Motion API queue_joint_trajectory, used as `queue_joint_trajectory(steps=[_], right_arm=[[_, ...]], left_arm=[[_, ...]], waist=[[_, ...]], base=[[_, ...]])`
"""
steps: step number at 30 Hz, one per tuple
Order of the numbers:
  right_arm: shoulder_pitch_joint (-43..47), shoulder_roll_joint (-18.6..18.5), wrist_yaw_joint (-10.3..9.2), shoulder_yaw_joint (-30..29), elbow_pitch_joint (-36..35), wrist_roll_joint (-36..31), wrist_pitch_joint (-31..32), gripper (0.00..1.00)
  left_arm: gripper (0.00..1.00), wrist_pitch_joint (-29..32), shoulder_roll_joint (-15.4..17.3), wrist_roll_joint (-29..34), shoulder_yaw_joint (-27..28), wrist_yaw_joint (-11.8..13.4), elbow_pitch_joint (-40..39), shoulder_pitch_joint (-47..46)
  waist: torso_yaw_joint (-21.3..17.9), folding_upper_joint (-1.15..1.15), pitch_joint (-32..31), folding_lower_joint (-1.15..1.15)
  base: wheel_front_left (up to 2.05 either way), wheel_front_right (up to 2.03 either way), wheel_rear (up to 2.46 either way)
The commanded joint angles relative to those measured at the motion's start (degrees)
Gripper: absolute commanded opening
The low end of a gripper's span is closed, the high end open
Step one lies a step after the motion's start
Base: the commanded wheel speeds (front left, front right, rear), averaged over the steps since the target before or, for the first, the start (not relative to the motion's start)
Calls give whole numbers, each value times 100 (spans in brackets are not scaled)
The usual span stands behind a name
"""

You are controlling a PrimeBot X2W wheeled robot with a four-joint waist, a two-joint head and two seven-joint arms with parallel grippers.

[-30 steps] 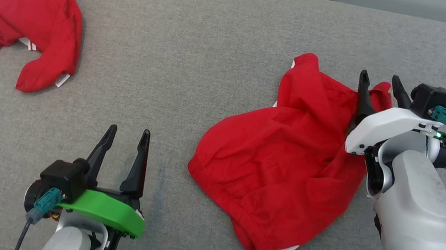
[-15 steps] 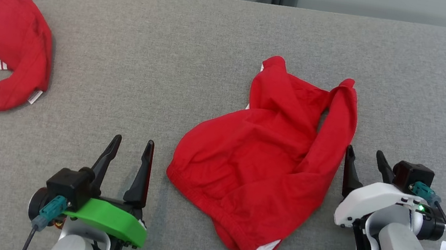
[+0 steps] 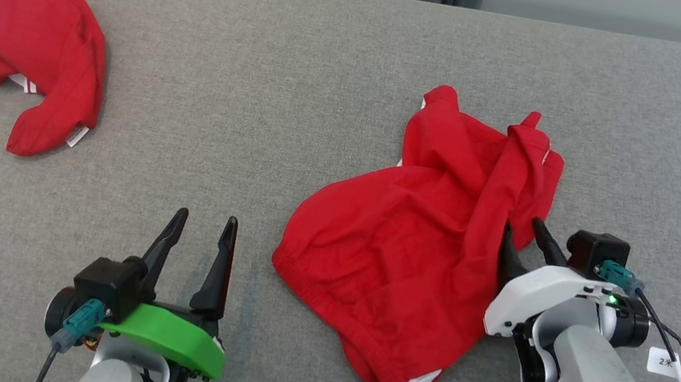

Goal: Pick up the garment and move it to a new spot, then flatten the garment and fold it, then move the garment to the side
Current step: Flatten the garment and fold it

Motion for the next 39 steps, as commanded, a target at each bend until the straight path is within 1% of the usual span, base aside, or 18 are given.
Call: queue_joint_trajectory(steps=[1, 2, 8, 15, 18, 22, 24, 25, 26, 27, 28, 31, 34, 36, 39], right_arm=[[-55, -19, -2, 50, 19, 37, -33, 8], [-75, -19, -2, 79, 34, 49, -35, 0], [-233, -19, -2, 214, -24, 81, -44, 0], [-292, -18, -2, 520, -693, 220, -51, 0], [-417, -19, -2, 744, -829, 298, -15, 0], [-634, -22, -2, 967, -606, 409, 198, 0], [-810, -23, -2, 988, -382, 279, 219, 0], [-879, -21, -2, 981, -287, 257, 201, 9], [-942, -20, -2, 976, -187, 263, 177, 31], [-987, -20, -2, 979, -106, 290, 164, 49], [-1042, -19, -2, 1010, -17, 321, 152, 100], [-1181, -19, -2, 1140, 181, 389, 133, 100], [-1256, -22, -2, 1164, 211, 445, 41, 100], [-1257, -23, -2, 1072, 131, 389, -17, 100], [-1100, -20, -2, 743, -128, 258, -48, 100]], left_arm=[[100, -4, 2, 57, 33, -13, 11, -76], [100, -3, 1, 58, 37, -13, 8, -78], [100, -3, -1, 66, 33, -29, 7, -109], [100, -3, -4, 60, -7, -26, 20, -122], [100, -4, -5, 35, -36, -20, 5, -148], [100, -3, -5, 0, -88, -21, -20, -182], [100, -4, -6, -41, -138, -8, -55, -227], [100, -3, -5, -54, -157, 3, -71, -248], [100, -3, -5, -62, -178, 13, -88, -256], [100, -4, -5, -75, -194, 19, -101, -252], [100, -3, -5, -91, -211, 28, -106, -246], [100, -3, -5, -115, -254, 47, -118, -227], [100, -3, -5, -146, -283, 67, -130, -187], [100, -3, -6, -151, -292, 76, -145, -142], [100, -4, -5, -146, -327, 73, -158, -66]], waist=[[-3, 0, 5, 0], [-5, 0, 8, 0], [-29, 0, 35, 0], [-25, 0, 20, 0], [13, 0, 28, 0], [95, 0, 75, 0], [151, 0, 117, 0], [175, 0, 132, 0], [195, 0, 143, 0], [208, 0, 151, 0], [220, 0, 158, 0], [228, 0, 148, 0], [196, 0, 98, 0], [141, 0, 45, 0], [61, 0, -46, 0]], base=[[0, 0, 0], [0, 0, 0], [0, 0, 0], [0, 0, 0], [0, 0, 0], [0, 0, 0], [0, 0, 0], [0, 0, 0], [0, 0, 0], [0, 0, 0], [0, 0, 0], [0, 0, 0], [0, 0, 0], [0, 0, 0], [0, 0, 0]])
